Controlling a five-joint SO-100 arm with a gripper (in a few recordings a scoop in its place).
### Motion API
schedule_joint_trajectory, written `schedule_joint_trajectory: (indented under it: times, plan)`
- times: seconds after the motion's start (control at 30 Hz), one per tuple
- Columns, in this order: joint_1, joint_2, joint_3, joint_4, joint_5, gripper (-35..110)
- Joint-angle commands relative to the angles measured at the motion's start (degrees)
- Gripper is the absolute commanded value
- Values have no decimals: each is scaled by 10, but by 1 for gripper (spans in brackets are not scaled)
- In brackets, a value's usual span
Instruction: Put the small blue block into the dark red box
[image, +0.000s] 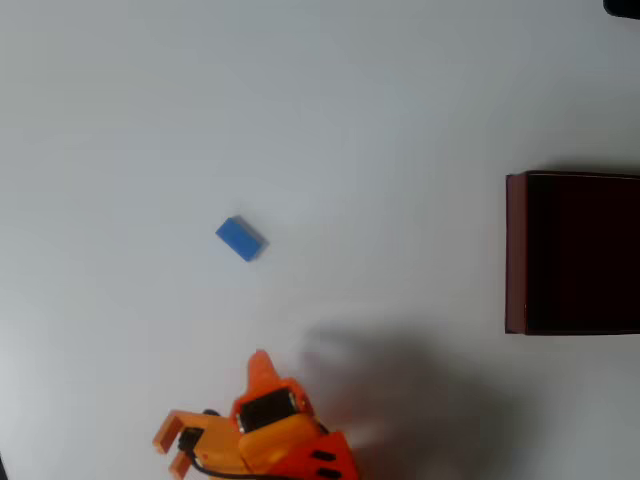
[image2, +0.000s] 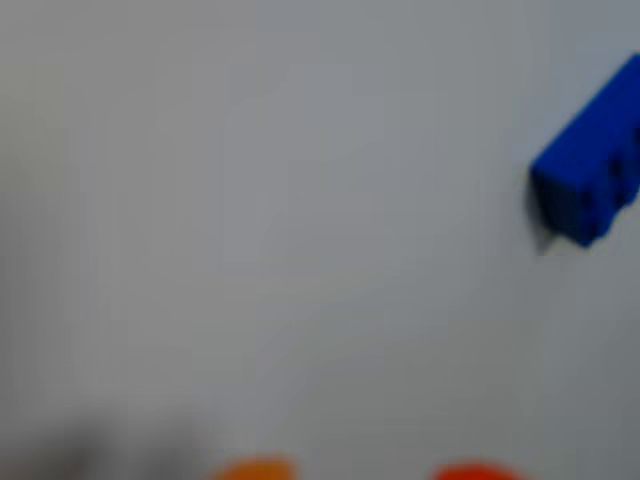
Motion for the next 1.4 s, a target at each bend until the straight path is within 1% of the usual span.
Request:
schedule_joint_trajectory:
  times: [0.0,0.07,0.17,0.27,0.37,0.5,0.57,0.67,0.73,0.83,1.0,1.37]
  plan:
    - [-27,-3,-22,2,46,10]
    - [-16,-11,-26,-8,79,11]
    - [-24,-17,-30,-65,136,12]
    - [-16,-76,-50,-115,212,14]
    - [8,-206,-98,-148,315,17]
    - [33,-418,-209,-144,393,13]
    - [30,-486,-243,-160,436,12]
    - [31,-538,-266,-172,496,13]
    - [34,-569,-289,-164,520,13]
    - [40,-614,-322,-156,538,18]
    - [40,-638,-334,-181,574,24]
    - [35,-776,-428,-204,606,23]
